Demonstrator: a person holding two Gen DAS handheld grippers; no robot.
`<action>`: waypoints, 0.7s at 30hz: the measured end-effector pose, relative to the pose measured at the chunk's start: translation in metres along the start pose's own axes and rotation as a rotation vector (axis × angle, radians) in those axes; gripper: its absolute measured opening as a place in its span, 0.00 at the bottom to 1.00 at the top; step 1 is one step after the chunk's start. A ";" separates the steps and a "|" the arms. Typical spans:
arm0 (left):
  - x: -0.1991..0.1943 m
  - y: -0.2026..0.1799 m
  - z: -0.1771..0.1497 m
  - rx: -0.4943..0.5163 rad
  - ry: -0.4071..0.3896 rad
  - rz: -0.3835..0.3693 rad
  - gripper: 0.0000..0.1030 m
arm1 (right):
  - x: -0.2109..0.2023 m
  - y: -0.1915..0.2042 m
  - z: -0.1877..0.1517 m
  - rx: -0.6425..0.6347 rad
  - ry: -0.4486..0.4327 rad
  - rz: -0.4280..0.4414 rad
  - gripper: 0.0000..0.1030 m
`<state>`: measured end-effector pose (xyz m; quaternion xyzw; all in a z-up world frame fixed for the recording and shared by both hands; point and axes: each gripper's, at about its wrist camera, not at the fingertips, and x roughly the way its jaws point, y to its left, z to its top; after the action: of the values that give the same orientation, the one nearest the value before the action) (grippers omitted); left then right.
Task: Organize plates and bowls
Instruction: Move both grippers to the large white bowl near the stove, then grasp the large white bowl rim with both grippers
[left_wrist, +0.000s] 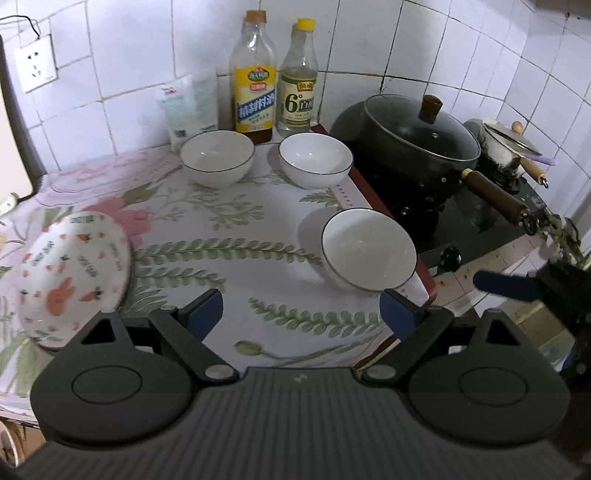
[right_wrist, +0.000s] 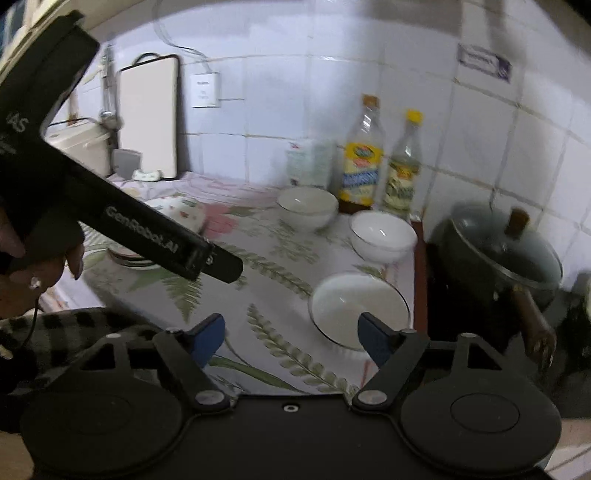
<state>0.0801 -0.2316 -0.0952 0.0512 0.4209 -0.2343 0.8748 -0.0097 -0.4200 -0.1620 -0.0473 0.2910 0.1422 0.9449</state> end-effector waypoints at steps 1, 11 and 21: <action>0.007 -0.002 0.001 -0.005 -0.006 0.004 0.90 | 0.005 -0.005 -0.005 0.012 0.000 -0.002 0.80; 0.072 -0.004 0.004 -0.078 0.008 -0.050 0.90 | 0.067 -0.026 -0.051 -0.019 -0.048 -0.070 0.88; 0.117 -0.011 0.003 -0.075 0.030 -0.092 0.87 | 0.113 -0.048 -0.068 0.075 -0.098 -0.116 0.89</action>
<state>0.1404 -0.2849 -0.1808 0.0023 0.4442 -0.2575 0.8581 0.0571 -0.4503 -0.2812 -0.0218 0.2464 0.0782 0.9658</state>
